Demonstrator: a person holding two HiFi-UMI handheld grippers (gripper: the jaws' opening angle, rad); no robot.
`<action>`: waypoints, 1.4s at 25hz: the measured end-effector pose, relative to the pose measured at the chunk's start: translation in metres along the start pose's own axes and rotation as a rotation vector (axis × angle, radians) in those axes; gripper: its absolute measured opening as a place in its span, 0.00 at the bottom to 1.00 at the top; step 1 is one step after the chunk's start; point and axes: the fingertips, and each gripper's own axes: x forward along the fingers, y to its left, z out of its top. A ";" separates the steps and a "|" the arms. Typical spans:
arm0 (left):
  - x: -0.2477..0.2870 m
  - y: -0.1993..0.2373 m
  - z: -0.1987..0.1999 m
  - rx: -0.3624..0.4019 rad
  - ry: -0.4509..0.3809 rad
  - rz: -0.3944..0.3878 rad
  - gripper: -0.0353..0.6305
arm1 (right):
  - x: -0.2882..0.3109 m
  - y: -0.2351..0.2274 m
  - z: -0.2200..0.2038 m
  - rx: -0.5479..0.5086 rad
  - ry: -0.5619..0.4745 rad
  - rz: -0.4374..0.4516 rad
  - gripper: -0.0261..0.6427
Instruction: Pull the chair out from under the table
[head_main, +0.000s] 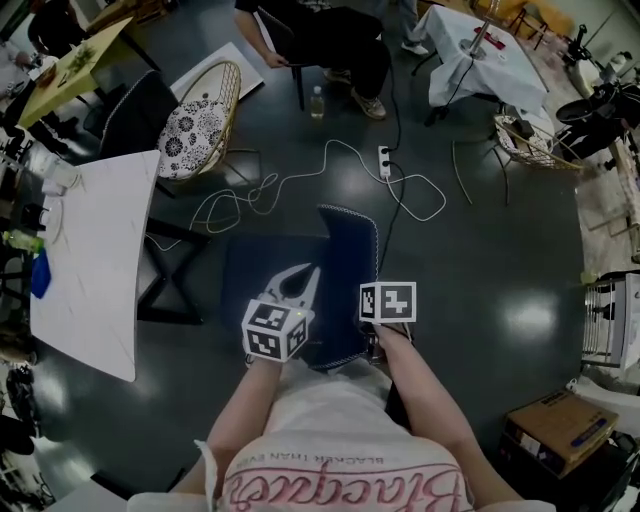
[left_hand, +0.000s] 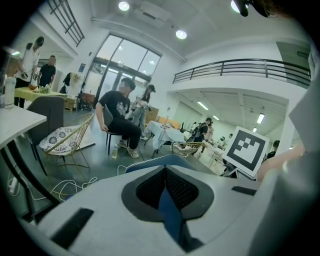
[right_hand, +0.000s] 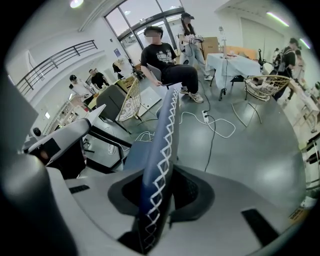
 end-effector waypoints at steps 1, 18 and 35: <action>0.002 -0.002 0.000 0.002 0.001 0.001 0.06 | -0.001 -0.002 -0.001 -0.006 0.003 0.003 0.18; 0.014 -0.044 -0.008 -0.012 -0.025 0.051 0.06 | -0.042 -0.003 0.020 -0.206 -0.139 0.108 0.30; -0.035 -0.082 -0.021 -0.008 -0.103 0.069 0.06 | -0.150 -0.001 0.026 -0.246 -0.681 0.192 0.04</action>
